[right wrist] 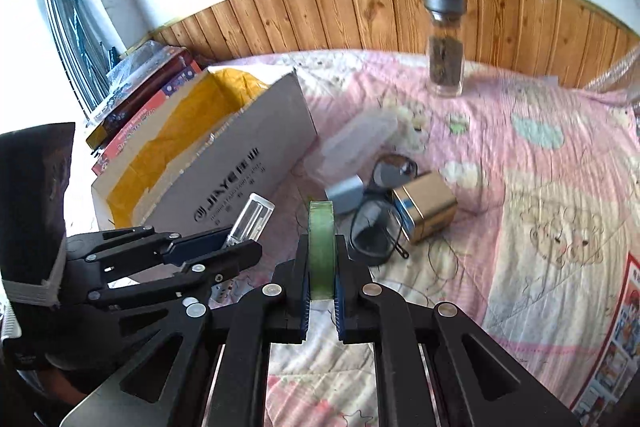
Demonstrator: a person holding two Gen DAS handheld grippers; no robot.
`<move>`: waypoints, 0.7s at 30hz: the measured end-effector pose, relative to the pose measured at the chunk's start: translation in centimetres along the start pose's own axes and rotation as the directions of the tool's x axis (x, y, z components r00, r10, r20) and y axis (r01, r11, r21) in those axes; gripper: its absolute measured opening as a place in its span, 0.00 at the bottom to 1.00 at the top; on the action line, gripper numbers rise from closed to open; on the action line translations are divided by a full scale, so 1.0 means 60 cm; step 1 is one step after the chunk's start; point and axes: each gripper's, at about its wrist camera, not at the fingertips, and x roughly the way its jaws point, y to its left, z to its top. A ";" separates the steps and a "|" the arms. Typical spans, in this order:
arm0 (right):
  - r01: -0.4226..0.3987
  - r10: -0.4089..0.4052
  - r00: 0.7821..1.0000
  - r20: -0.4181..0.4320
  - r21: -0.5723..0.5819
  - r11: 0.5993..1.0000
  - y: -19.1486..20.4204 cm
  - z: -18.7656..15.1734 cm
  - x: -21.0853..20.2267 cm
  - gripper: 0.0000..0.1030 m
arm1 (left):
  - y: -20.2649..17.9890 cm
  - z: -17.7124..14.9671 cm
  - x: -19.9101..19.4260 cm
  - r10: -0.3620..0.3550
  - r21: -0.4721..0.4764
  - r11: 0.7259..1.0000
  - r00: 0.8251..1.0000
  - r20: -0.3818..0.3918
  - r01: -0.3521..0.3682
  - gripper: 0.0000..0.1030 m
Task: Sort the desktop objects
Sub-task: 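Carry the glass bottle and green tape roll toward the cardboard box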
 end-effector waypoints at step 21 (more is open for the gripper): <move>0.025 -0.006 0.991 0.136 -0.136 0.990 0.152 0.050 -0.042 0.10 | 0.123 0.031 -0.146 0.093 -0.082 0.994 0.978 0.189 -0.078 0.17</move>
